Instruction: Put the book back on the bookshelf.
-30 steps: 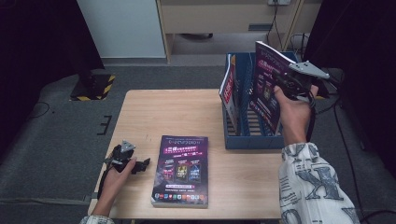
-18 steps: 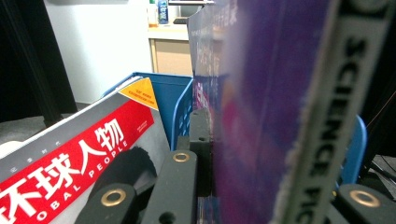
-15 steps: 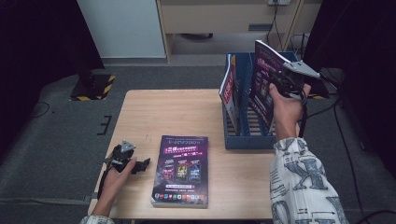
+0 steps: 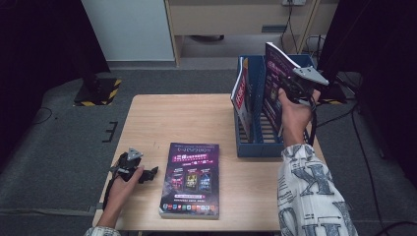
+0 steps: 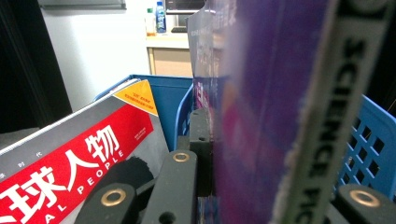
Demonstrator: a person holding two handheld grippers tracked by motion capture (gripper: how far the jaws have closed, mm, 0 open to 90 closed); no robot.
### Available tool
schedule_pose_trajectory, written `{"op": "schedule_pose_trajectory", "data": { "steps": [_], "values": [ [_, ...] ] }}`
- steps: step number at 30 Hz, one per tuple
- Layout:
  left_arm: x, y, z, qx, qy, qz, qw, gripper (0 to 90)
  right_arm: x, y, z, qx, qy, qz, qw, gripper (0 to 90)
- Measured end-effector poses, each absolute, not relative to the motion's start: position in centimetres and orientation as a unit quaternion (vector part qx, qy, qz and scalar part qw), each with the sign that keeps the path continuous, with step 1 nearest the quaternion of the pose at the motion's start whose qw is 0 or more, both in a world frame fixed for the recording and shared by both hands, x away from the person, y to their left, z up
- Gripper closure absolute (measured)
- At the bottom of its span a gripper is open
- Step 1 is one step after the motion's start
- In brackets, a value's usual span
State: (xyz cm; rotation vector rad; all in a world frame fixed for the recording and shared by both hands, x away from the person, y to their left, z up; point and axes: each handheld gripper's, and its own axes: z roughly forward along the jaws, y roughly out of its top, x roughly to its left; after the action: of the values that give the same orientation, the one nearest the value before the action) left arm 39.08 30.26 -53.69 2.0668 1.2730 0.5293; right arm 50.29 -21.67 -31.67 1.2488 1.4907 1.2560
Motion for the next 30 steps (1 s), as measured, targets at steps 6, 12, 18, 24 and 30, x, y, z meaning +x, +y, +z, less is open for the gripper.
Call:
{"op": "schedule_pose_trajectory", "data": {
  "steps": [6, 12, 18, 24, 30],
  "values": [
    [39.1, 30.3, -53.7, 0.789, 0.484, 0.201, 0.321, 1.1, 50.6, -21.6, -32.6, 0.498, 0.581, 0.499, 0.407, 82.6],
    [39.1, 30.3, -53.7, 0.789, 0.484, 0.201, 0.321, 1.1, 50.6, -21.3, -33.2, 0.497, 0.581, 0.499, 0.408, 82.6],
    [39.1, 30.3, -53.7, 0.789, 0.484, 0.201, 0.321, 1.1, 50.5, -21.2, -33.6, 0.496, 0.58, 0.501, 0.409, 82.6],
    [39.1, 30.3, -53.7, 0.789, 0.484, 0.201, 0.321, 1.1, 50.5, -21.2, -33.9, 0.496, 0.575, 0.506, 0.409, 82.6],
    [39.1, 30.3, -53.7, 0.79, 0.483, 0.201, 0.321, 0.9, 50.4, -21.1, -34.5, 0.497, 0.574, 0.508, 0.407, 82.6]
  ]
}}
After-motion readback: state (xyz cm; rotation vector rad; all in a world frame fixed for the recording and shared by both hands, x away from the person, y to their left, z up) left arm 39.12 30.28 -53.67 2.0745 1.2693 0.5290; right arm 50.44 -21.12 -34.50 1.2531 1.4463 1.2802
